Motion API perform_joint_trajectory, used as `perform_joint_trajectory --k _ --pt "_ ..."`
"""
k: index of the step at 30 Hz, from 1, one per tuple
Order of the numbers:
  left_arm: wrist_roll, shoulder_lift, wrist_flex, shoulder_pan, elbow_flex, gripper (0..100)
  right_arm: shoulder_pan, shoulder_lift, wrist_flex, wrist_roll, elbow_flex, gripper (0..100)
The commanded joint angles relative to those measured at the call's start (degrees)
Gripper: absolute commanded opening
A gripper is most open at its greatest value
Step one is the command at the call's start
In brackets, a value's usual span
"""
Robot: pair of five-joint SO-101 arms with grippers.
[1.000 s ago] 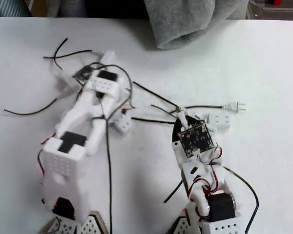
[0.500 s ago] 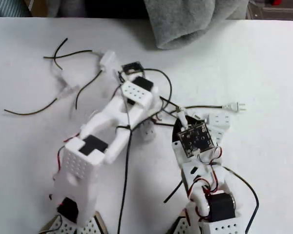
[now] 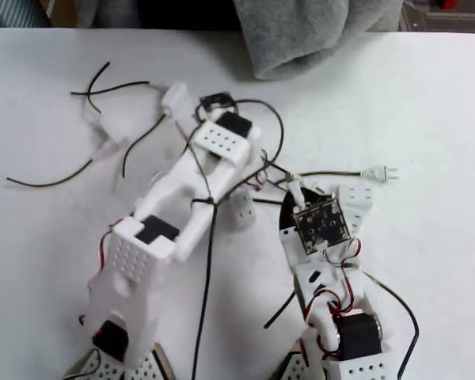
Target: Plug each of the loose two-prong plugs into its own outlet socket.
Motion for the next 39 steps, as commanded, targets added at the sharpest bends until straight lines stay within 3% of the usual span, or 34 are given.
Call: perform_joint_trajectory --k 1,4,11,16,20,27,39 --pt "-6.2 -0.7 8.3 -2.9 -11.8 26 2.0 -0.4 -1.2 -0.8 -0.9 1.8" --pt "-12.9 -0.8 13.5 -6.5 -20.7 26 2.9 -0.4 -1.4 -2.7 -1.1 1.8" --pt "-25.8 -1.7 13.3 -18.9 -22.0 26 2.4 -0.3 -1.3 -2.7 -1.8 1.8" --pt "-23.3 -0.9 13.2 -32.7 -21.9 26 2.3 0.4 -4.7 -2.6 -1.8 1.8" --pt "-15.7 -0.8 11.5 -41.6 -16.4 26 1.6 6.8 -11.4 -2.5 -1.8 1.8" --pt "-13.1 -1.4 -4.4 -42.9 -0.4 26 -4.7 30.2 -16.6 3.2 -14.4 1.8" --pt "-13.2 -1.4 -5.5 -43.2 -0.6 26 -9.6 70.2 9.1 21.5 -62.0 1.8"
